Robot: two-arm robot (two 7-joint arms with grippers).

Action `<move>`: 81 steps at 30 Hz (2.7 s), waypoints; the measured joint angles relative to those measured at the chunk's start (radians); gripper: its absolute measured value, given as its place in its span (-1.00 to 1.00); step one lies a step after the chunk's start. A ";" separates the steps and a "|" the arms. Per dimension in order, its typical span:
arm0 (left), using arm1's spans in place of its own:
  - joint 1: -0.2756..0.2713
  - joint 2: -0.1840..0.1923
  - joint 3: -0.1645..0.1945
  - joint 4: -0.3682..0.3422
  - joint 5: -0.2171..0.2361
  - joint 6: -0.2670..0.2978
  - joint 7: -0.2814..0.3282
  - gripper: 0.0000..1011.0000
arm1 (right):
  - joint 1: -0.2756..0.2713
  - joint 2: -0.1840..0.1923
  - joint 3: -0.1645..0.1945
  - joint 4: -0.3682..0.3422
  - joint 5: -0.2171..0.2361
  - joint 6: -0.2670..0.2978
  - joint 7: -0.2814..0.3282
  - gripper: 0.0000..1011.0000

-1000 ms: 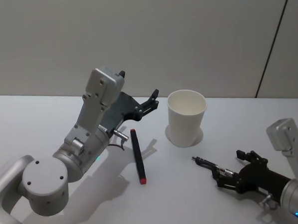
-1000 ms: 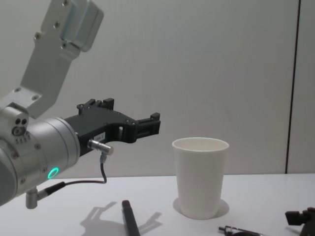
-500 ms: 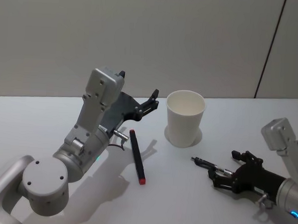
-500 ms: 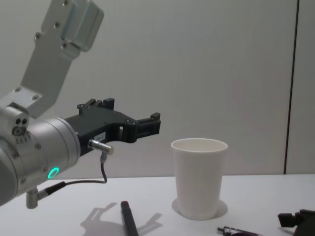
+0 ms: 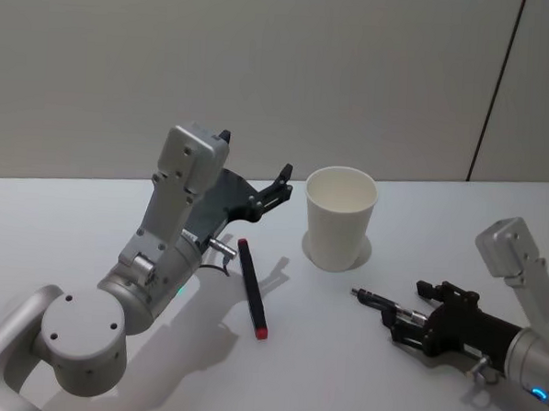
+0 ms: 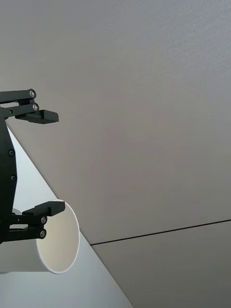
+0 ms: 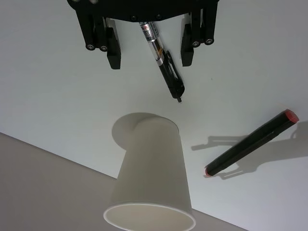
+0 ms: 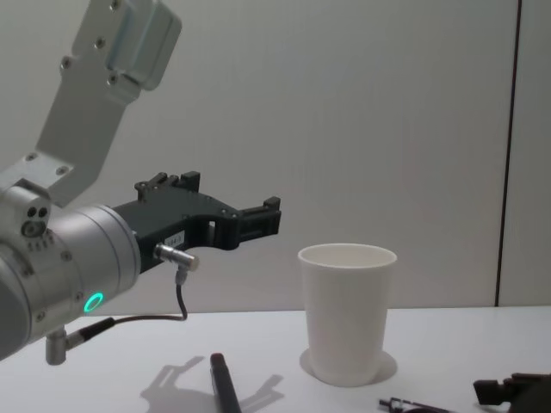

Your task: Place the pen into the pen holder.

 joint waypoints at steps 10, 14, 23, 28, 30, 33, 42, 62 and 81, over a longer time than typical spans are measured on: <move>0.000 0.000 0.000 0.000 0.000 0.000 0.000 0.98 | 0.002 -0.001 -0.001 0.002 -0.001 0.001 0.001 0.44; 0.000 0.000 0.000 0.000 0.000 0.000 0.000 0.98 | 0.003 -0.003 -0.002 0.001 0.006 0.005 0.001 0.37; 0.000 0.000 0.000 0.000 0.000 0.000 0.000 0.98 | 0.008 -0.005 -0.002 -0.001 0.018 0.013 0.001 0.16; 0.000 0.000 0.000 0.000 0.000 0.000 0.000 0.98 | 0.009 -0.006 -0.002 -0.004 0.023 0.015 0.000 -0.12; 0.000 0.000 0.000 0.000 0.000 0.000 0.000 0.98 | 0.010 -0.007 -0.002 -0.004 0.024 0.015 0.000 -0.20; 0.000 0.000 0.000 0.000 0.000 0.000 0.000 0.98 | 0.011 -0.007 -0.001 -0.004 0.025 0.017 -0.001 -0.40; 0.000 0.000 0.000 0.000 0.000 0.000 0.000 0.98 | 0.012 -0.007 0.000 -0.007 0.030 0.017 -0.001 -0.73; 0.000 0.000 0.000 0.000 0.000 0.000 0.000 0.98 | 0.008 -0.008 0.015 -0.009 0.081 -0.047 -0.074 -0.73; 0.000 0.000 0.000 0.000 0.000 0.000 0.000 0.98 | 0.002 0.002 0.086 -0.063 0.274 -0.274 -0.211 -0.73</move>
